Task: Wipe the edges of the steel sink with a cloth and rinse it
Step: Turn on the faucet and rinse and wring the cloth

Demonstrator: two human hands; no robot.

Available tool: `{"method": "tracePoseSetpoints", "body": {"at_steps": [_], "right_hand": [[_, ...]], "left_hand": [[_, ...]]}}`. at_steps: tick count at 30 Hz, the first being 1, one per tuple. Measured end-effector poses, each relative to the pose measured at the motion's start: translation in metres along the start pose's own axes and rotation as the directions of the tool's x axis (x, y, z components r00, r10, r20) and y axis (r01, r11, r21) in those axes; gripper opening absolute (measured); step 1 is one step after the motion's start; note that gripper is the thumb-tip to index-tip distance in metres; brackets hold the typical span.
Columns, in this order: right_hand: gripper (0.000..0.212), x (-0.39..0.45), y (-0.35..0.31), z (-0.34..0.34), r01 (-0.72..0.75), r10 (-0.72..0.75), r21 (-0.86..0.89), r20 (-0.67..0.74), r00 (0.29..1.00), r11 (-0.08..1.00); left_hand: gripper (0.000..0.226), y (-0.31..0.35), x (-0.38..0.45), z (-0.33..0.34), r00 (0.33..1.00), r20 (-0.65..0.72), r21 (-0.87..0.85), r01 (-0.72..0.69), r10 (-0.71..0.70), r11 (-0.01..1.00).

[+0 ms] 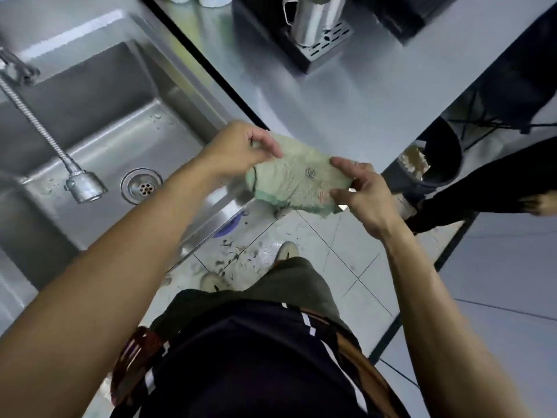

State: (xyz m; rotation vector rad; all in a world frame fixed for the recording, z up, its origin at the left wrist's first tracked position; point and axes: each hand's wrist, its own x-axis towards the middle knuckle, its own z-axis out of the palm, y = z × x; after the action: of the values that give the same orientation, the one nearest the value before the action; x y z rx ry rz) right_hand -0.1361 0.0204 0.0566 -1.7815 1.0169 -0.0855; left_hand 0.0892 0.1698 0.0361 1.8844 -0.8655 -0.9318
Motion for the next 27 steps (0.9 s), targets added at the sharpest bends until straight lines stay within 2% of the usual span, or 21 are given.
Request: {"method": "tracePoseSetpoints", "body": {"at_steps": [2, 5, 7, 9, 11, 12, 13, 15, 17, 19, 21, 25, 27], "right_hand": [[0.058, 0.002, 0.017, -0.017, -0.007, 0.011, 0.053, -0.078, 0.997, 0.999], [0.055, 0.009, 0.031, -0.036, 0.035, -0.012, 0.111, -0.197, 0.98, 0.993], [0.053, 0.02, 0.042, -0.043, 0.044, -0.013, 0.133, -0.22, 0.975, 0.99], [0.05, 0.041, 0.06, -0.047, -0.046, 0.05, 0.029, -0.141, 0.989, 0.999], [0.05, 0.06, 0.082, -0.05, -0.102, 0.088, -0.241, -0.069, 0.994, 0.965], [0.052, 0.068, 0.091, -0.05, -0.033, 0.01, -0.383, -0.062, 0.998, 0.923], [0.054, 0.075, 0.099, -0.048, 0.081, -0.113, -0.49, -0.036, 0.993, 0.868], [0.058, 0.087, 0.108, -0.044, 0.306, -0.321, -0.583, 0.081, 0.944, 0.753], [0.062, 0.1, 0.116, -0.036, 0.456, -0.413, -0.628, 0.226, 0.882, 0.63], [0.065, 0.11, 0.123, -0.027, 0.535, -0.433, -0.666, 0.335, 0.837, 0.52], [0.066, 0.118, 0.132, -0.026, 0.58, -0.42, -0.675, 0.411, 0.809, 0.457], [0.066, 0.135, 0.142, -0.043, 0.679, -0.466, -0.629, 0.503, 0.727, 0.38], [0.066, 0.138, 0.142, -0.048, 0.695, -0.464, -0.618, 0.526, 0.713, 0.368]], "left_hand": [[0.024, 0.024, 0.032, 0.009, 0.994, 0.104, 0.185, -0.047, 0.028, 0.982], [0.02, 0.063, 0.076, 0.016, 0.979, 0.192, 0.264, -0.118, 0.068, 0.957], [0.023, 0.074, 0.105, 0.026, 0.97, 0.23, 0.314, -0.148, 0.076, 0.938], [0.022, 0.063, 0.13, 0.043, 0.97, 0.233, 0.414, -0.163, 0.069, 0.896], [0.022, 0.037, 0.14, 0.071, 0.984, 0.167, 0.627, -0.152, 0.058, 0.765], [0.023, 0.024, 0.139, 0.088, 0.99, 0.107, 0.682, -0.136, 0.087, 0.718], [0.024, 0.014, 0.134, 0.106, 0.992, 0.045, 0.687, -0.117, 0.119, 0.717], [0.03, 0.001, 0.124, 0.139, 0.984, -0.047, 0.631, -0.103, 0.17, 0.769], [0.039, -0.009, 0.119, 0.164, 0.983, -0.054, 0.657, -0.098, 0.176, 0.748], [0.05, -0.018, 0.118, 0.174, 0.994, -0.017, 0.726, -0.062, 0.109, 0.685], [0.057, -0.024, 0.118, 0.178, 0.999, -0.026, 0.766, -0.006, 0.041, 0.643], [0.066, -0.028, 0.117, 0.178, 0.997, -0.068, 0.803, 0.04, 0.025, 0.595], [0.065, -0.028, 0.115, 0.182, 0.997, -0.074, 0.812, 0.045, 0.025, 0.582]]}}
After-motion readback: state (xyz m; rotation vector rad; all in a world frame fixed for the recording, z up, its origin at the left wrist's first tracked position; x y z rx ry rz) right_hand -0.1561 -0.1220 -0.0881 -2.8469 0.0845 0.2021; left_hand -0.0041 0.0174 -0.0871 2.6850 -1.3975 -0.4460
